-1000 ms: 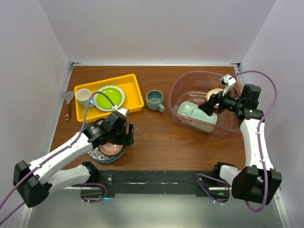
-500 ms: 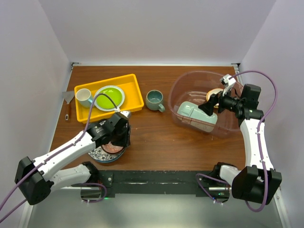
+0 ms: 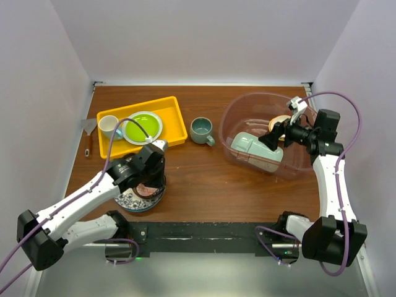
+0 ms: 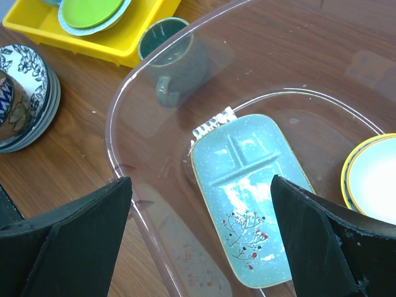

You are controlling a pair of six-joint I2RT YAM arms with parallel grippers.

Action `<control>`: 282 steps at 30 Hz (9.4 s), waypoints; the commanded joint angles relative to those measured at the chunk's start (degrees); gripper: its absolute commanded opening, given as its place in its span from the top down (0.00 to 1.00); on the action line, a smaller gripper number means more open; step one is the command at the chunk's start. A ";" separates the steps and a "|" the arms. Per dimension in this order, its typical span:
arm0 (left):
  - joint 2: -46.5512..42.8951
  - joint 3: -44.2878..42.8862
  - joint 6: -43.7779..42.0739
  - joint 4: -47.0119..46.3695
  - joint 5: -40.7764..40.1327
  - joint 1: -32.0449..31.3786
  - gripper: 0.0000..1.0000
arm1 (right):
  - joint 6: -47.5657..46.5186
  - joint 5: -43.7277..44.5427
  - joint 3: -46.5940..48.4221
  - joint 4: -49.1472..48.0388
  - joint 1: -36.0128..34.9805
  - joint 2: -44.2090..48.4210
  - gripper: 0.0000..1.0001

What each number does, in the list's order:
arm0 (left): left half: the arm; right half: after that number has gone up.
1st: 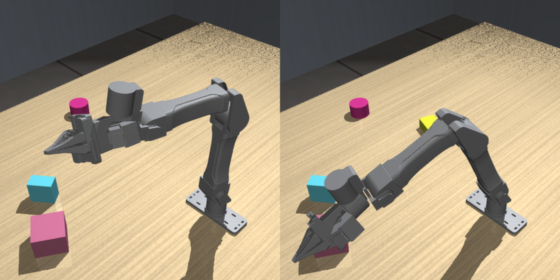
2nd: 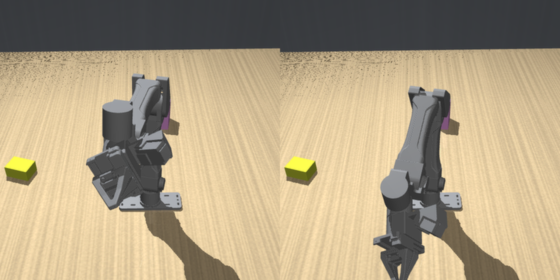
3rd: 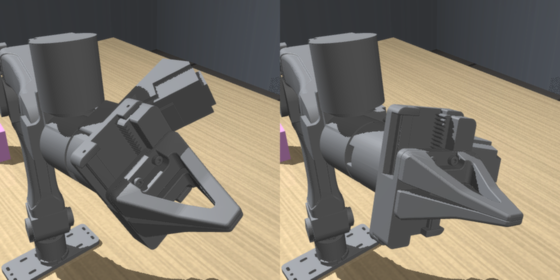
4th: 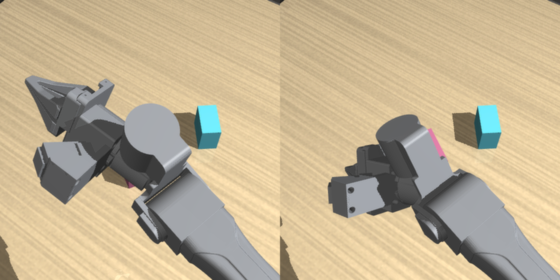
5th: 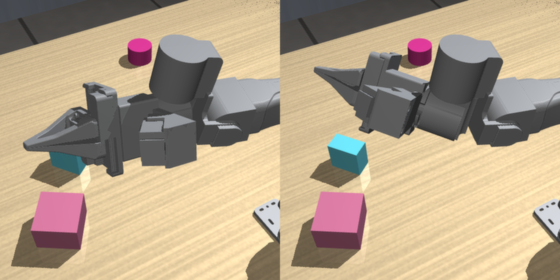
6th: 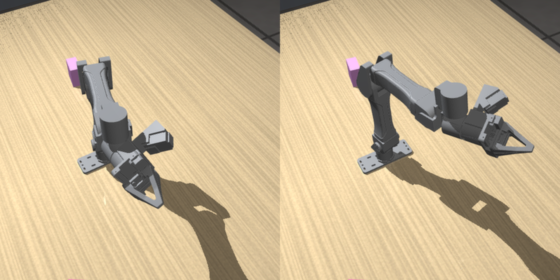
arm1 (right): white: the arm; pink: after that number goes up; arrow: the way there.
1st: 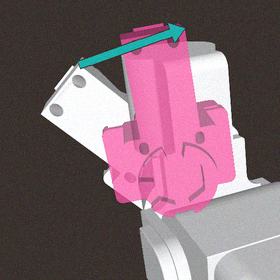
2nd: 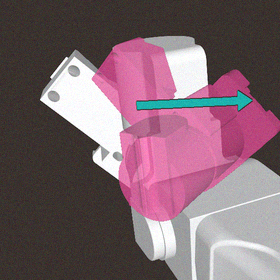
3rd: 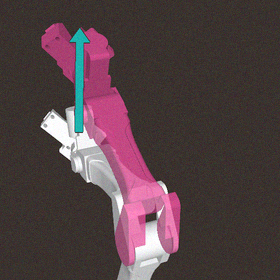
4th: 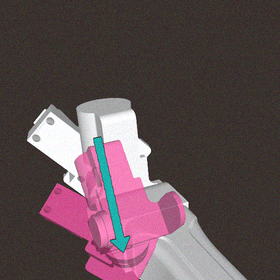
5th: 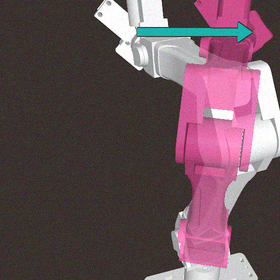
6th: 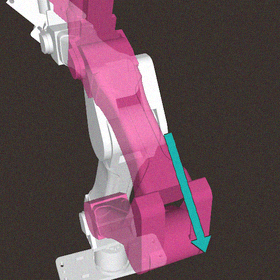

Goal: Place the mixed dishes into the plastic bin
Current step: Pick up the bowl from the center of the board, then place the bowl in the plastic bin, then pick up the bowl from the center of the board.

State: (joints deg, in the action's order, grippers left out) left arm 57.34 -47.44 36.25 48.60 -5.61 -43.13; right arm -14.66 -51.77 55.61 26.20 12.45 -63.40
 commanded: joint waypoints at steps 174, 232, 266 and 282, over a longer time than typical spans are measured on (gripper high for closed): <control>-22.62 13.60 -44.42 -41.13 -16.63 -7.49 0.00 | -5.74 51.68 13.47 -12.75 -13.24 -31.35 0.88; -7.35 5.00 -8.58 -23.22 -14.96 -4.50 0.00 | -14.35 -1.85 -7.01 -4.49 -9.81 10.40 0.02; 17.45 -3.88 11.92 4.75 -32.19 -16.28 0.94 | -15.32 -1.49 -6.75 -3.26 -9.90 9.61 0.02; 5.42 -5.21 -9.52 -6.67 -22.26 -17.60 1.00 | -16.90 -2.64 -6.57 -2.03 -9.81 9.61 0.02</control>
State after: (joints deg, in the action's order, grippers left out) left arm 68.03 -50.41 35.40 48.49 -28.38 -60.47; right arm -30.15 -53.49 47.97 23.31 2.37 -53.78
